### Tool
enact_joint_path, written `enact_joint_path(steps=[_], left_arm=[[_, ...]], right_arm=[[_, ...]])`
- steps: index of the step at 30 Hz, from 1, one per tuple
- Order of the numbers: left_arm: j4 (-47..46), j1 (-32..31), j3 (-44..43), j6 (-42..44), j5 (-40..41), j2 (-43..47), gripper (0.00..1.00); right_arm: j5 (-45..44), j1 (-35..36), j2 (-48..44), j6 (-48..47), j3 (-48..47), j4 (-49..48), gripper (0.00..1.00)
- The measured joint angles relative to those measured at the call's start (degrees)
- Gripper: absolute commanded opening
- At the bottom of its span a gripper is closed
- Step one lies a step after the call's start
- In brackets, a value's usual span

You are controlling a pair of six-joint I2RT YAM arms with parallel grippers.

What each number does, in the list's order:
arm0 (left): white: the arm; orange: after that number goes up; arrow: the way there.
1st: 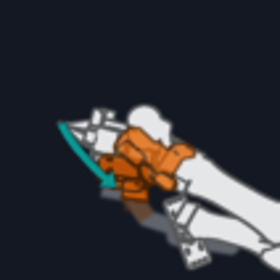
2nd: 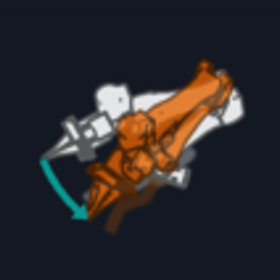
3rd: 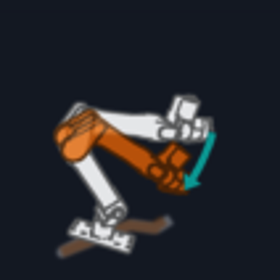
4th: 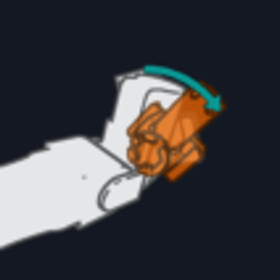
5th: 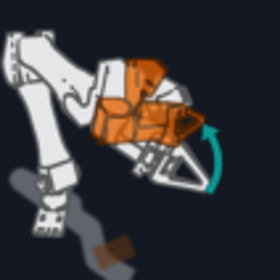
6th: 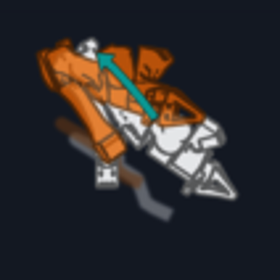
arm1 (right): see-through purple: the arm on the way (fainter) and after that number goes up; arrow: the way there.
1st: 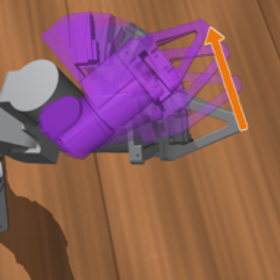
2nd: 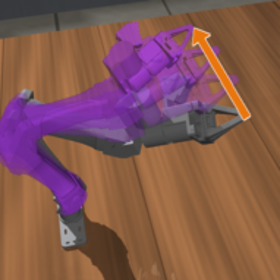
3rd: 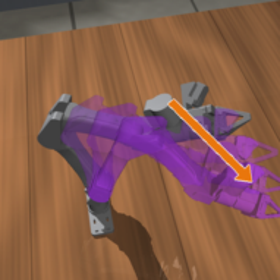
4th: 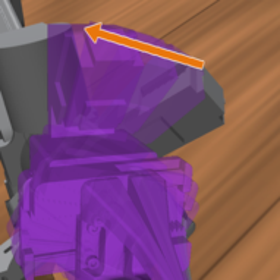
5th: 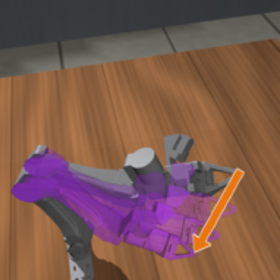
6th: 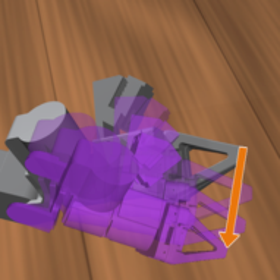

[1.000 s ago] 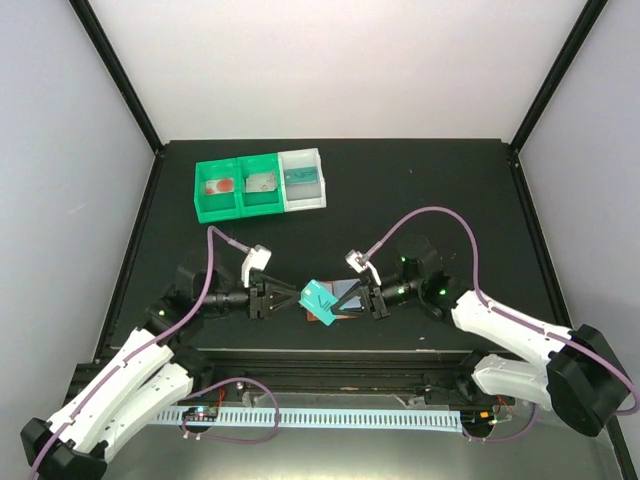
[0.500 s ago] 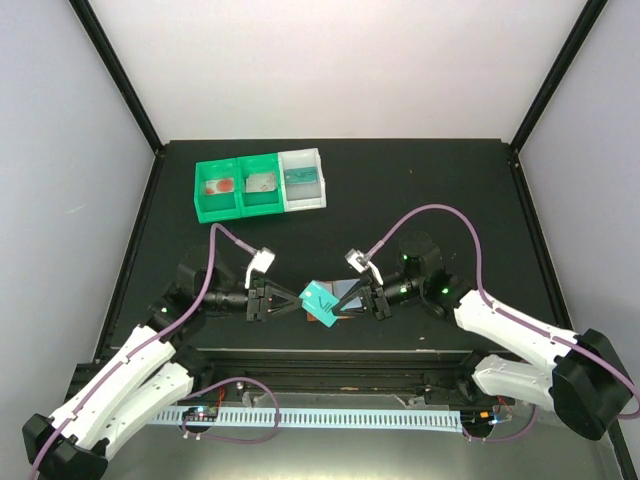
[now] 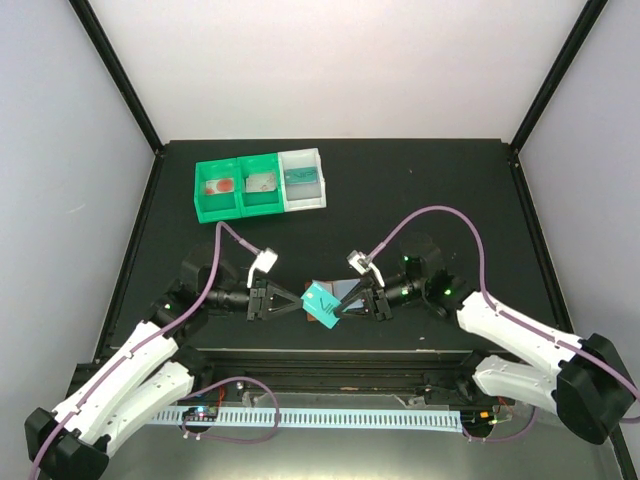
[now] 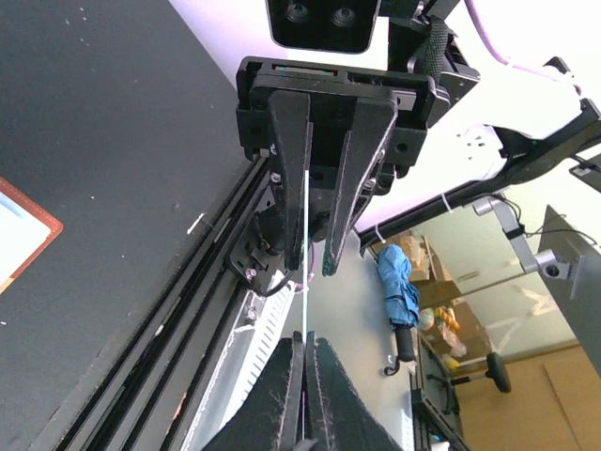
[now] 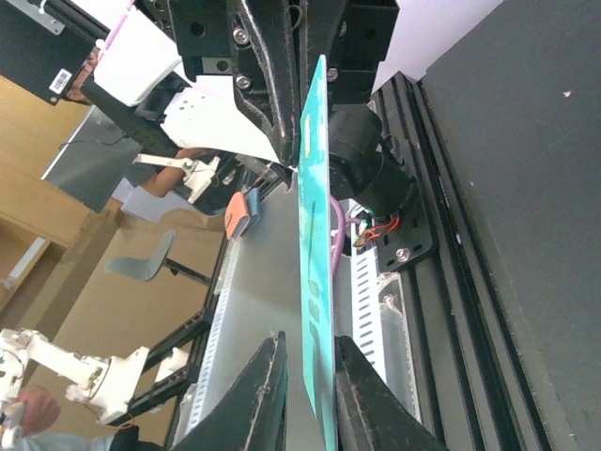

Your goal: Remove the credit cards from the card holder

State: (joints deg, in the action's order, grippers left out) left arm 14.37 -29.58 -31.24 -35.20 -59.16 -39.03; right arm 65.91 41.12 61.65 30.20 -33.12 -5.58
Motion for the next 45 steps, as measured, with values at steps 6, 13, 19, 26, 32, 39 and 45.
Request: enact_joint_path(steps=[6,13,19,26,32,39,45], left_arm=[[0.8,0.1,0.0,0.3,3.0,0.0,0.01],[1.7,1.5,-0.3,0.0,11.4,0.0,0.02],[1.8,2.5,-1.6,-0.3,19.9,-1.0,0.02],[0.2,4.3,-2.8,-1.0,30.4,-6.0,0.02],[-1.3,6.3,-10.3,-0.7,38.4,-14.7,0.02],[-4.4,9.8,-17.2,0.5,45.1,-25.0,0.02],[-6.1,11.4,-24.3,0.8,47.9,-34.9,0.01]], right_arm=[[-5.6,0.0,-2.1,-0.6,0.1,2.4,0.58],[-17.4,0.0,-6.6,0.0,0.7,5.0,1.0],[-27.4,0.0,-11.1,-0.4,0.8,7.3,1.0],[-34.7,0.0,-14.5,0.6,2.7,6.7,1.0],[-38.2,0.0,-14.8,0.8,3.3,6.8,1.0],[-39.8,0.0,-15.0,1.3,3.3,6.9,1.0],[-39.9,0.0,-15.0,2.1,3.3,6.9,1.0]])
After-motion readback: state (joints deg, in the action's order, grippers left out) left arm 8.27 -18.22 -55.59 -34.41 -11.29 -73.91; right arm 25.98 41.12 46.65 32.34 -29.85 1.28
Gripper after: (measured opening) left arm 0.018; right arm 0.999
